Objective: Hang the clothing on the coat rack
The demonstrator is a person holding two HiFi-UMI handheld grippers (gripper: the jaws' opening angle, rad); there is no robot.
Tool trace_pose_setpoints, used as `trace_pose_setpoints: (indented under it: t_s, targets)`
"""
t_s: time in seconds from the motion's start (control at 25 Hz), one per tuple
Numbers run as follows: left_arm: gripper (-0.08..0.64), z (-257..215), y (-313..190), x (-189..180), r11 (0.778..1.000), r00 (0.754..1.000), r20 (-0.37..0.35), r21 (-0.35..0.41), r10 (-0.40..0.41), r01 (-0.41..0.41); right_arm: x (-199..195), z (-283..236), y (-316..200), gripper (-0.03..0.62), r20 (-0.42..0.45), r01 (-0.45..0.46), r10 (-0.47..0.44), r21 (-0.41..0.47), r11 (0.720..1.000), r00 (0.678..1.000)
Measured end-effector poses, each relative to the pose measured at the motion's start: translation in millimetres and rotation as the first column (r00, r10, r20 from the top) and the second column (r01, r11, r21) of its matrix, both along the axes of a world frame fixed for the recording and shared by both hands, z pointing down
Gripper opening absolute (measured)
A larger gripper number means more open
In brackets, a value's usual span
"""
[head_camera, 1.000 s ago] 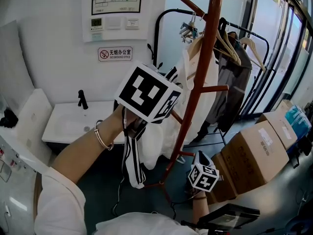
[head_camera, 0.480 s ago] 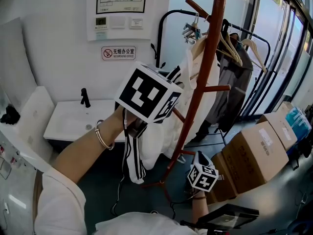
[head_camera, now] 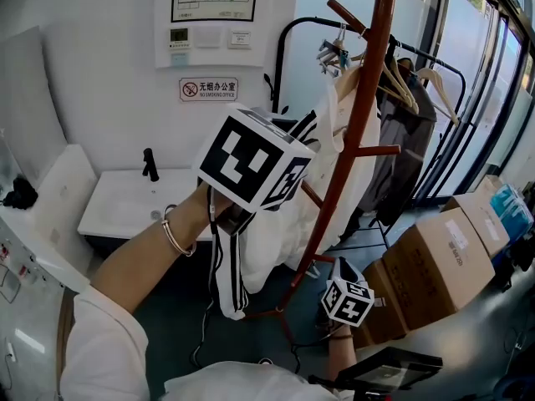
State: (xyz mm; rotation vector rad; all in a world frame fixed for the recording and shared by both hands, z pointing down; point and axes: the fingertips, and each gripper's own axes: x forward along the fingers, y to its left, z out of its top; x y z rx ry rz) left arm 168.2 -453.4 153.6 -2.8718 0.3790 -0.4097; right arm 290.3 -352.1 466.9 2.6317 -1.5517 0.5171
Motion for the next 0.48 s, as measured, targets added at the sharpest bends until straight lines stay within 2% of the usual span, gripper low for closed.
trace_pose_setpoints:
  t_s: [0.48]
  targets:
    - [0.179,0,-7,-29,0.999,0.998,-0.061,-0.039,-0.001,-0.002,-25,2,-12,0.023,-0.007,0.032,-0.032,-0.024,0.999,0.999]
